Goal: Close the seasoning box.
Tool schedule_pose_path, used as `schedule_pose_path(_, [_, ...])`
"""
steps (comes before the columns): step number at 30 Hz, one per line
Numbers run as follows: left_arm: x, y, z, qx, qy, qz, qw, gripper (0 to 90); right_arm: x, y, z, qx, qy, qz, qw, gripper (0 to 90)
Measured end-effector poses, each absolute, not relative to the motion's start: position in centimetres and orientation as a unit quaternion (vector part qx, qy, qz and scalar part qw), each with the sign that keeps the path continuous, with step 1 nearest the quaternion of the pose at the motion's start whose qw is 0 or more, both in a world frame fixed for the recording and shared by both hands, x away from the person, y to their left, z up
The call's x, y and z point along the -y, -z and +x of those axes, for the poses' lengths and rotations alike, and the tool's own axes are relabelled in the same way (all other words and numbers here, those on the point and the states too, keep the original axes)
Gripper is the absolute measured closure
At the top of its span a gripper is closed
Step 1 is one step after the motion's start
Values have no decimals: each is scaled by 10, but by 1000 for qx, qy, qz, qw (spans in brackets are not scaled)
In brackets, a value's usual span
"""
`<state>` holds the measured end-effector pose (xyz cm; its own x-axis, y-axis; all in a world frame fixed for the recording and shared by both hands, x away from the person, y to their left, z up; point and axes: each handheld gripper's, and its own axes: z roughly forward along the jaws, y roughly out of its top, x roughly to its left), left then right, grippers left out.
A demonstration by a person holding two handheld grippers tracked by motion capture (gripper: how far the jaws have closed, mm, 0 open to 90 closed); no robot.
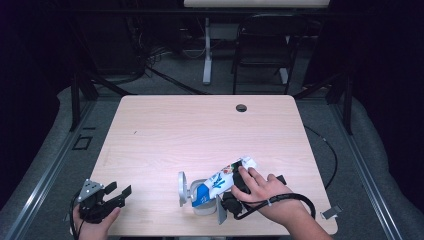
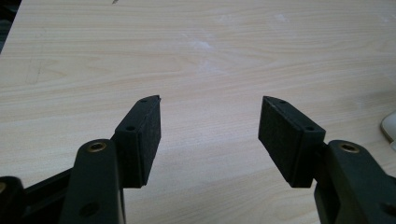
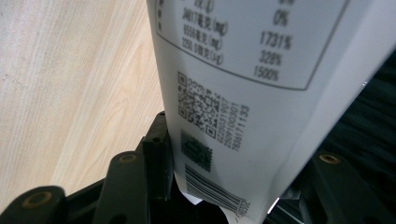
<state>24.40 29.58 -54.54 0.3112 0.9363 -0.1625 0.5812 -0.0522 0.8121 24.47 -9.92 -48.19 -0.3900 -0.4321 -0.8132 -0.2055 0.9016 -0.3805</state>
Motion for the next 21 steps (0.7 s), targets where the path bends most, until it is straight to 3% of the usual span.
schedule_pose_path(21, [-297, 546, 244, -549, -211, 694, 416, 399, 99, 481, 244, -825, 110, -194, 519, 524])
